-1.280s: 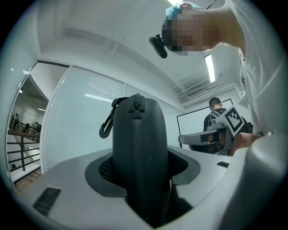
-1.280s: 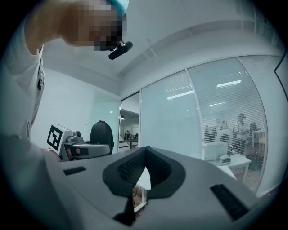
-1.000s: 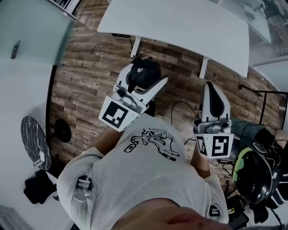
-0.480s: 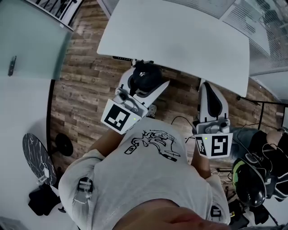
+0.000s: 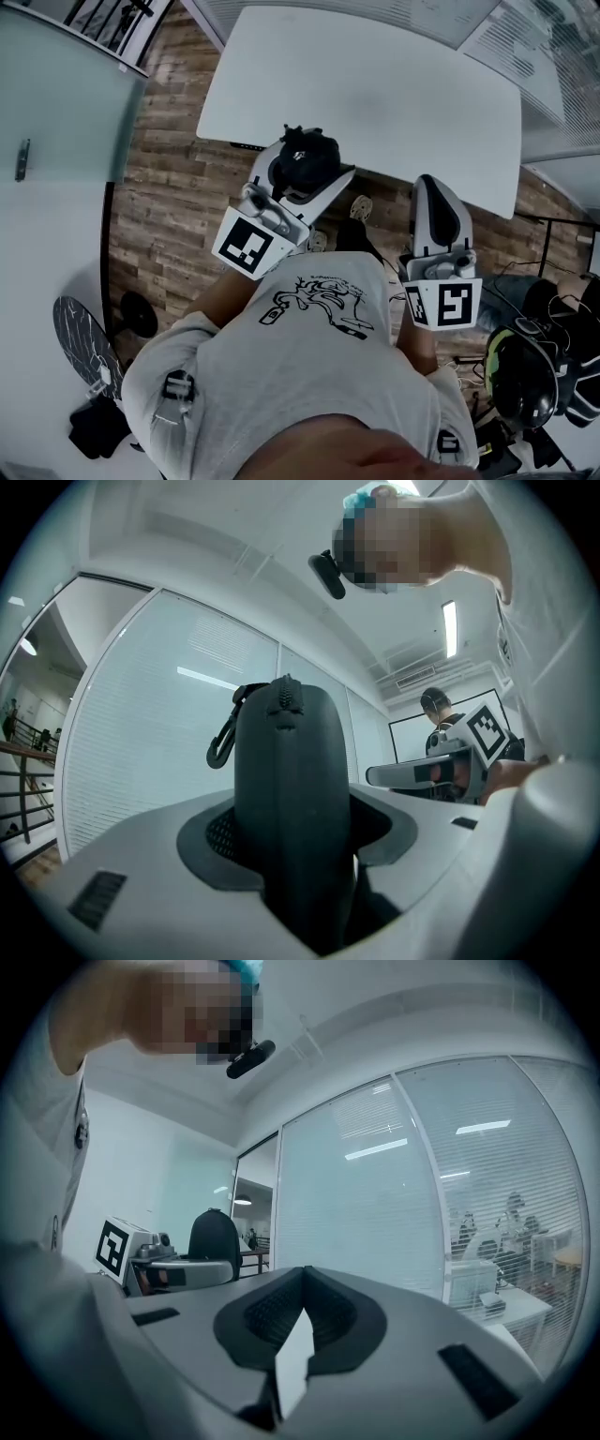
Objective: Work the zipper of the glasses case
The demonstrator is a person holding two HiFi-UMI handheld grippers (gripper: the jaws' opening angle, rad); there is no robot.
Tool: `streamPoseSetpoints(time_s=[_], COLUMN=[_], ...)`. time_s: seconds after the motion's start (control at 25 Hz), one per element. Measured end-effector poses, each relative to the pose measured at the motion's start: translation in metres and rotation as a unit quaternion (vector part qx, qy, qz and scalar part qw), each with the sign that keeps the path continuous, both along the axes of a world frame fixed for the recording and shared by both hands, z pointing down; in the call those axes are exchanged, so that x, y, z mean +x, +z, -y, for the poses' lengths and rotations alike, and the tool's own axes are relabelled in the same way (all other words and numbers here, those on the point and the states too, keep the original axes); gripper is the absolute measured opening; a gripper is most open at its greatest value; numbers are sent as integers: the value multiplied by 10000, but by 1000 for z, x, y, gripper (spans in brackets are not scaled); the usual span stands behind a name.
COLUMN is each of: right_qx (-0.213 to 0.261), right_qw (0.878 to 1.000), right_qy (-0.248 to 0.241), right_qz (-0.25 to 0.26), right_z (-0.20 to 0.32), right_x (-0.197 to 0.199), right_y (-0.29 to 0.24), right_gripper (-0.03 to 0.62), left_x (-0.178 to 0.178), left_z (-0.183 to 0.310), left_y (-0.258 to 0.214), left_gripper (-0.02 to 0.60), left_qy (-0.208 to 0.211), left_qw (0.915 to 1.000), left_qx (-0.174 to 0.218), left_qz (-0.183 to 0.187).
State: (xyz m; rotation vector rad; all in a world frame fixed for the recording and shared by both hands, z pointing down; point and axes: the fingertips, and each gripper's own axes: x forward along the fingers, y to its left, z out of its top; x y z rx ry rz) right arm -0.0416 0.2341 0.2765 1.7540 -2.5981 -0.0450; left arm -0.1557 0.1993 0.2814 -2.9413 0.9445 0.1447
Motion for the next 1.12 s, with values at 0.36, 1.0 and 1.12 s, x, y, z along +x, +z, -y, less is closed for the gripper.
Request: streamPoseSetpoints(time_s=[0.36,1.0,1.12], right_qx=[-25,-44,-50], right_qw=[9999,9998,9998], right_qy=[-54,-152,-190], right_qz=[107,74,73], right_z=[87,188,210], right_x=[59,155,176], right_y=[5,-2,1], right_gripper=[5,5,5], left_x=[59,152,177], left_z=[79,180,201], left_y=[-1,-3,-2], left_gripper=[250,250,250], left_qy=[-32,-90,-85], left_qw=[10000,9999,9999], left_qx=[13,5,45], left_qz=[52,129,130])
